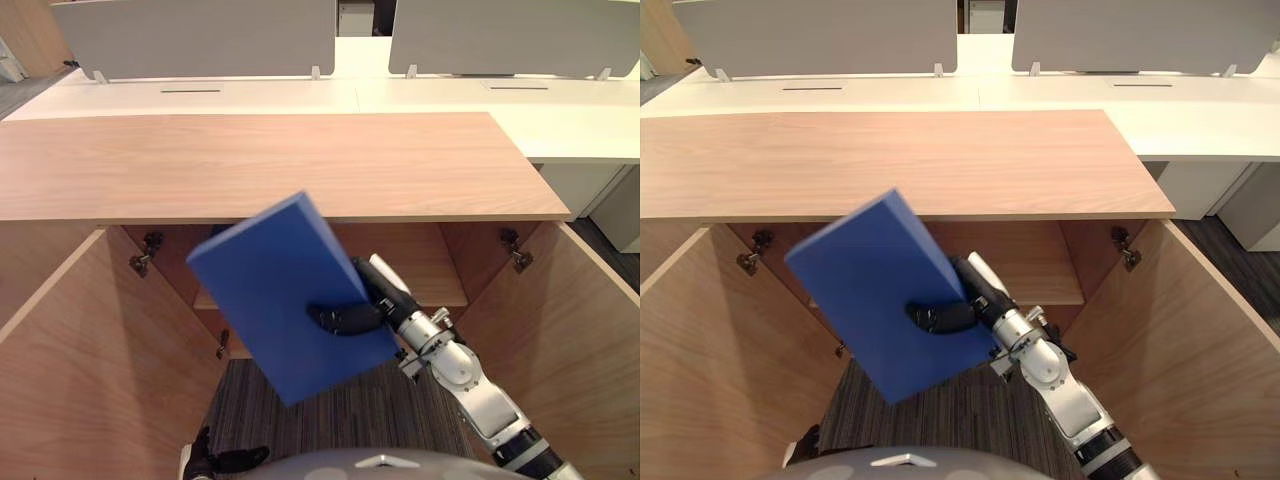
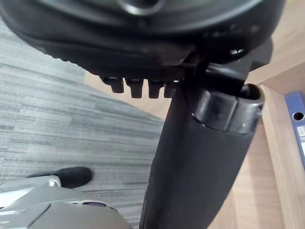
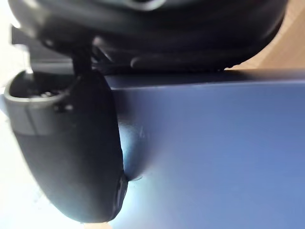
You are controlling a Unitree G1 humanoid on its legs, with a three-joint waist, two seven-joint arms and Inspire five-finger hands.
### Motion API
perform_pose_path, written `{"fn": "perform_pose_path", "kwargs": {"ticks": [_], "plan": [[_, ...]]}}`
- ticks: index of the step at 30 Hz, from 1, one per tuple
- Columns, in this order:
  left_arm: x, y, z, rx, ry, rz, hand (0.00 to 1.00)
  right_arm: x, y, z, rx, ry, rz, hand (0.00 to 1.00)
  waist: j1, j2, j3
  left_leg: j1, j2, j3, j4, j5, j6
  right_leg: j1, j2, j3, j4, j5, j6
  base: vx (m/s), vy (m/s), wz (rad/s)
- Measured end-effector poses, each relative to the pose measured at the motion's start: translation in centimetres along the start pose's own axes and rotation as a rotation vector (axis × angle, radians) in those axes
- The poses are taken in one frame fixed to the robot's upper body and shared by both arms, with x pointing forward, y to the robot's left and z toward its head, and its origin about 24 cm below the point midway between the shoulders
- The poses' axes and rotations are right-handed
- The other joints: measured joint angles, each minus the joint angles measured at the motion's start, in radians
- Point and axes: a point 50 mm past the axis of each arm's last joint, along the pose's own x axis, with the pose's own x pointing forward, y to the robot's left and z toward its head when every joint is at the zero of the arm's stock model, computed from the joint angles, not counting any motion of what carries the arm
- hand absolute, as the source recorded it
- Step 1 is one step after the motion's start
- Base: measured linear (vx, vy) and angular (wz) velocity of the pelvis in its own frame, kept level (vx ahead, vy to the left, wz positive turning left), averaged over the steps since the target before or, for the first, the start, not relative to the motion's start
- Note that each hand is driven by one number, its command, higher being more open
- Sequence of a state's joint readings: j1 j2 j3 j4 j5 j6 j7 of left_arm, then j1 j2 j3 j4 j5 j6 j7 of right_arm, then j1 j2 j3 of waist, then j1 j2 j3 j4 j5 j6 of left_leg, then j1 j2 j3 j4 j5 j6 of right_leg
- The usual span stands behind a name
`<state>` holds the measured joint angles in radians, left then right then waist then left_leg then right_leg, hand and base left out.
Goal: Walk over to the cabinet, pick up the folder, carry it to the office cabinet, place the folder inside the office cabinet, then close the office cabinet door
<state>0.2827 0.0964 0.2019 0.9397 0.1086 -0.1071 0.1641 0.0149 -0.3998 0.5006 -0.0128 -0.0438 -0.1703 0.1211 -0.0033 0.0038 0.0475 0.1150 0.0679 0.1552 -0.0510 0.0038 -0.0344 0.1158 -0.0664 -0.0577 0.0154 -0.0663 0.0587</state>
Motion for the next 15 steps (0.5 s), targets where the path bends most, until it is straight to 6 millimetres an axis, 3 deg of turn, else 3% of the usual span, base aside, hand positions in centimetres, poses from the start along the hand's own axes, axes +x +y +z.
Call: {"fn": "perform_pose_path", "kwargs": {"ticks": [3, 4, 10, 15], "plan": [[0.5, -0.2, 1.2, 0.033, -0.030, -0.021, 1.00, -0.1, 0.4, -0.8, -0.023, 0.035, 0.049, 0.00, -0.001, 0.008, 0.015, -0.071, 0.002, 0.003, 0.026, -0.004, 0.001, -0.069, 0.000, 0.005, 0.019, 0.001, 0.000, -0.04, 0.012, -0.05], [0.8, -0.4, 2.4, 0.035, -0.061, -0.026, 1.00, 0.4, 0.0, -0.6, -0.050, 0.030, 0.058, 0.00, -0.002, 0.005, 0.046, -0.113, 0.007, 0.007, 0.062, -0.015, 0.001, -0.108, 0.000, 0.013, 0.041, 0.002, -0.001, -0.09, 0.012, -0.12], [1.8, -1.8, 8.5, 0.054, -0.240, -0.068, 1.00, 2.6, -3.7, 0.1, -0.219, 0.025, 0.000, 0.00, -0.003, 0.053, 0.225, -0.338, 0.040, 0.011, 0.315, -0.094, 0.022, -0.293, 0.008, 0.034, 0.185, -0.007, -0.006, -0.10, 0.026, -0.13], [1.8, -1.8, 13.3, 0.047, -0.398, -0.072, 1.00, 3.0, -6.5, 0.6, -0.196, 0.013, -0.167, 0.00, -0.004, 0.050, 0.329, -0.521, 0.049, -0.006, 0.477, -0.133, 0.027, -0.497, -0.003, 0.034, 0.395, -0.073, -0.007, -0.15, 0.002, 0.02]]}}
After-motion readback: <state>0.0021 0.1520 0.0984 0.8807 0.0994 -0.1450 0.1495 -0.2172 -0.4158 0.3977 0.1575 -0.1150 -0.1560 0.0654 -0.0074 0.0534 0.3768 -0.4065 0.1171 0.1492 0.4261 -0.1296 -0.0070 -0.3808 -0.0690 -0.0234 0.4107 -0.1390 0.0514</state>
